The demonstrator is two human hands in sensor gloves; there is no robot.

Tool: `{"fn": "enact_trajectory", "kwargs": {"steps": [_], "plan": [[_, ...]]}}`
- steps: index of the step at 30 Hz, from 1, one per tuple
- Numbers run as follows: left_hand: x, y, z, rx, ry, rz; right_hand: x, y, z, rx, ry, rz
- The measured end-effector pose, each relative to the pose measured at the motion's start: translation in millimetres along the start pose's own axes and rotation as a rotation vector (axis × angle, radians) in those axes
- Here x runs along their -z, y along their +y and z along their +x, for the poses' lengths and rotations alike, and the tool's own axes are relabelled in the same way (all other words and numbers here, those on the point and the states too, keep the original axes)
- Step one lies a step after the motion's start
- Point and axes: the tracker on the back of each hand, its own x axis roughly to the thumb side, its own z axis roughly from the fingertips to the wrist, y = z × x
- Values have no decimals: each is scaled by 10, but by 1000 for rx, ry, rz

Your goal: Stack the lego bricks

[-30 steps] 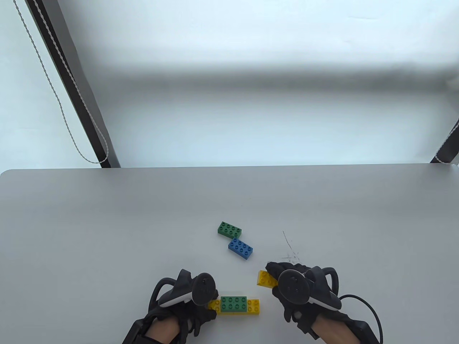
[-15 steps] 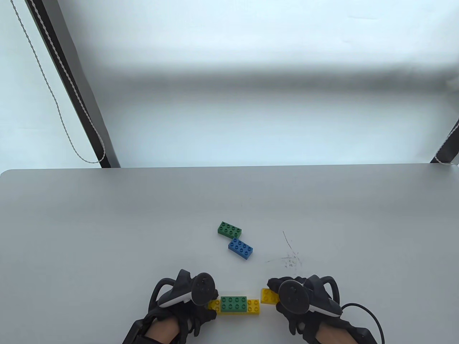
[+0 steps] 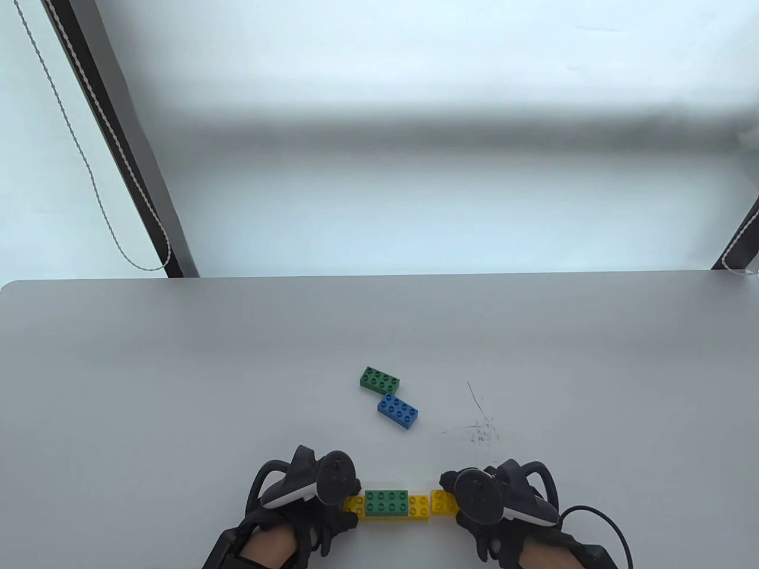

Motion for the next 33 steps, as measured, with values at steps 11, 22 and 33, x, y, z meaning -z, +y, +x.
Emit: {"fn": "enact_trajectory", "kwargs": {"steps": [11,22,33], "plan": [[0,0,0,0,0,0,33,75,19,-23,-8,11],[0,0,0,0,0,0,52,109,61,-48,-13,24],[0,0,0,0,0,0,48,92,65,-41,-7,40]]}}
